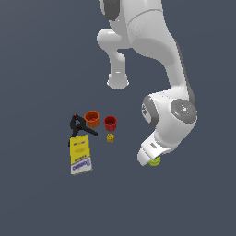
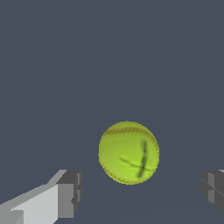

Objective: Pick up a designated object from a clutter of objects.

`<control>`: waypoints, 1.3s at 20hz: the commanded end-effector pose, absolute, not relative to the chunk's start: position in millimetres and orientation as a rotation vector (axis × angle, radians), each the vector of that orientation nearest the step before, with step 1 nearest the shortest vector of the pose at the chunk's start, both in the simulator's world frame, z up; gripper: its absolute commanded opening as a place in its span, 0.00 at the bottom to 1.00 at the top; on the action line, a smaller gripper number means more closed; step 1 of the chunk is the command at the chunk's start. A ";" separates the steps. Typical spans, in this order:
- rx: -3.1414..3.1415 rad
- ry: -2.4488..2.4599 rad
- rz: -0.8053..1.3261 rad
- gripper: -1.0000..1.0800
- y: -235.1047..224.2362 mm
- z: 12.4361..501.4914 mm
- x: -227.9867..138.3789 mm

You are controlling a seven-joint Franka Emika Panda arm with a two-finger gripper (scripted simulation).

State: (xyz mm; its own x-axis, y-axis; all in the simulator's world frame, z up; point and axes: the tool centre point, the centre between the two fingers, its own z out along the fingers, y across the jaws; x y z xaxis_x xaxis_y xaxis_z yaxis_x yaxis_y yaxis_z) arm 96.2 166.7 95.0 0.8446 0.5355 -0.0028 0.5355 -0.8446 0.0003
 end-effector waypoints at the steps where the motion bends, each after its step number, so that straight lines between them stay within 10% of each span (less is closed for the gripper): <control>1: 3.013 0.888 0.000 0.96 169.5 91.8 97.2; 20: 3.013 0.889 0.000 0.96 169.8 41.3 97.1; 21: 3.013 0.889 0.000 0.00 169.8 41.3 97.1; 26: 3.013 0.889 0.000 0.00 169.8 41.3 97.1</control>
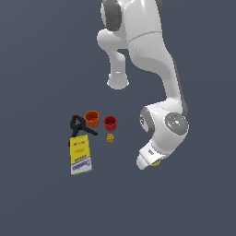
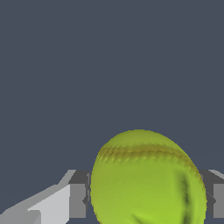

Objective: Pick up a designated object from a clutter of objects.

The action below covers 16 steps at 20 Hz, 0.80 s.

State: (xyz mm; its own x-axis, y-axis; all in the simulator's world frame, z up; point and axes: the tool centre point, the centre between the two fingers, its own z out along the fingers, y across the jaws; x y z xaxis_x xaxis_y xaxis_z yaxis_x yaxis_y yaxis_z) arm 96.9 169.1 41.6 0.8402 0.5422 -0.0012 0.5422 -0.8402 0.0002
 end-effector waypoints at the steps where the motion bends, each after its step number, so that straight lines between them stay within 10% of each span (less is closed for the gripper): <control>1: 3.013 0.889 0.000 0.00 169.8 41.3 97.1; 16: 3.013 0.888 -0.001 0.00 171.7 69.6 87.1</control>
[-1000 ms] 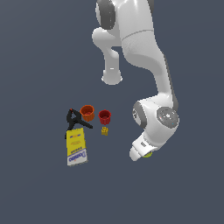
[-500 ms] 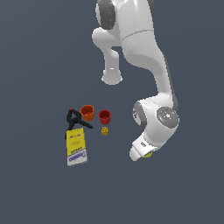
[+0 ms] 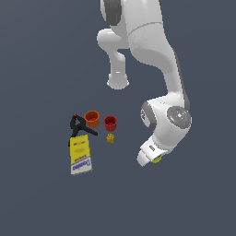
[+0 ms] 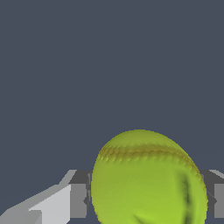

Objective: Pick up a designated object from a clutter of objects.

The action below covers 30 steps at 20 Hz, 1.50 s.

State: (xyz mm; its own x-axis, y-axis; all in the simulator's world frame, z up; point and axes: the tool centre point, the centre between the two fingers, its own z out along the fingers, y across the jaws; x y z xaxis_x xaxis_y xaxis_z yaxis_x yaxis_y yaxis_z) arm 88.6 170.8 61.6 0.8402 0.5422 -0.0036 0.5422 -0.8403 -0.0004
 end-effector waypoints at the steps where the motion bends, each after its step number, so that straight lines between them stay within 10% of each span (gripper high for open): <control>1: 3.013 0.888 -0.001 0.00 172.2 75.0 85.2; 30: 3.012 0.891 -0.001 0.00 202.0 354.6 -6.4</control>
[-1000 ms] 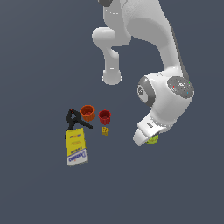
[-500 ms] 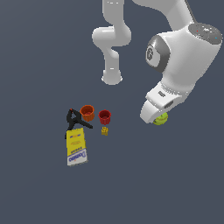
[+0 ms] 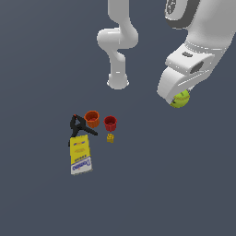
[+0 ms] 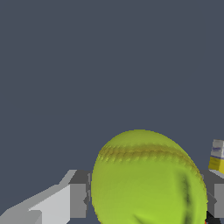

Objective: Pick up a designated object from a clutter of objects.

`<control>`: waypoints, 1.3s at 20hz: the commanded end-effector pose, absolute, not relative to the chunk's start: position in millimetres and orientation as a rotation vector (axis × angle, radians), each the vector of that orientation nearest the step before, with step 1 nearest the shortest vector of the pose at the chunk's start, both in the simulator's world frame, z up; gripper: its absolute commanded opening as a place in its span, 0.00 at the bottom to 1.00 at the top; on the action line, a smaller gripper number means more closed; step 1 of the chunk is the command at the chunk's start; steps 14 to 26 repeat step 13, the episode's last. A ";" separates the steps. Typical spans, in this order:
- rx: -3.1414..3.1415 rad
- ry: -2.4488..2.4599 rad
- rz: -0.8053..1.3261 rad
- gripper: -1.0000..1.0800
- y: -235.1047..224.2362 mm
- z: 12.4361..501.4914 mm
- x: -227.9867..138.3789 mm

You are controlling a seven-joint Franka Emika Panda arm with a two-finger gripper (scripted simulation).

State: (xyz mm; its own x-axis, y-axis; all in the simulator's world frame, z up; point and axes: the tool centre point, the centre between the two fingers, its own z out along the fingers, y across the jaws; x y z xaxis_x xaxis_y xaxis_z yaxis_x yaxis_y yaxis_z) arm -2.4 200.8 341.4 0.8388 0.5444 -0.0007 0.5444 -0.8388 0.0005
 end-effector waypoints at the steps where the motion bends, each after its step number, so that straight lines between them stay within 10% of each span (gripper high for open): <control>1: 3.012 0.891 -0.001 0.00 202.8 361.6 -8.3; 26: 3.013 0.890 0.000 0.00 207.2 400.7 -17.5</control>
